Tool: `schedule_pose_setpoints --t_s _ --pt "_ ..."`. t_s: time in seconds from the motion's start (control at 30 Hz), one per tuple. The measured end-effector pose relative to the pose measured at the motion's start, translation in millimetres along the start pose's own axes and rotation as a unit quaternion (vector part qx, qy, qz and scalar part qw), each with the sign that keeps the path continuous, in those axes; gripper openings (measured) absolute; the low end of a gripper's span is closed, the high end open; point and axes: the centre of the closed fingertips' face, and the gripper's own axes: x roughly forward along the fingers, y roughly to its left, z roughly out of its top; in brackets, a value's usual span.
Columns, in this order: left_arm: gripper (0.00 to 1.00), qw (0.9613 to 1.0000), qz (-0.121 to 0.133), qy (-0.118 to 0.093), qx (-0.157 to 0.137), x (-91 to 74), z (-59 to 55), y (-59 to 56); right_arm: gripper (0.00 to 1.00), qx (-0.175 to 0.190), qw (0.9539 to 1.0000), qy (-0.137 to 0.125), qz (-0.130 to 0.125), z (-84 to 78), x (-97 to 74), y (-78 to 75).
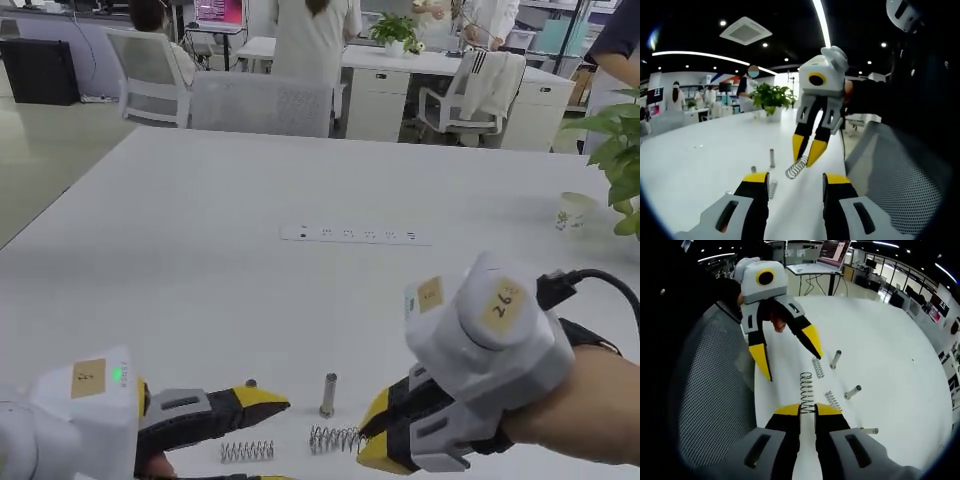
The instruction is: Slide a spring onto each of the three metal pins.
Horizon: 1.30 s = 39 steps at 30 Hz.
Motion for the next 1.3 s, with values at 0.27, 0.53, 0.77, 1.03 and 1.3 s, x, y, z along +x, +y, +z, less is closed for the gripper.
schedule_pose_setpoints --t_s 0.27,0.53,0.77,1.03,1.3 --pt "0.28 0.9999 -0.009 0.0 0.005 1.0 -0.6 -2.9 0.07 -0.032 0.9994 -0.001 0.014 4.9 1.1 8.1" --pt "0.2 0.9997 -0.024 0.003 0.005 3.2 -2.2 -9.1 0.07 -0.047 0.9987 -0.002 0.021 6.0 1.0 12.7" --pt "0.1 0.9995 -0.03 0.001 0.01 3.5 -1.4 -11.7 0.07 -0.063 0.9977 -0.006 0.024 8.8 1.1 16.0" --pt "0.07 0.9994 -0.035 0.002 0.008 4.3 -2.2 -13.1 0.07 -0.09 0.9957 -0.013 0.02 11.3 -0.6 16.3" --pt "0.04 0.9993 -0.036 0.001 0.013 4.0 -1.8 -13.0 0.08 -0.088 0.9958 -0.014 0.018 11.8 -1.5 15.0"
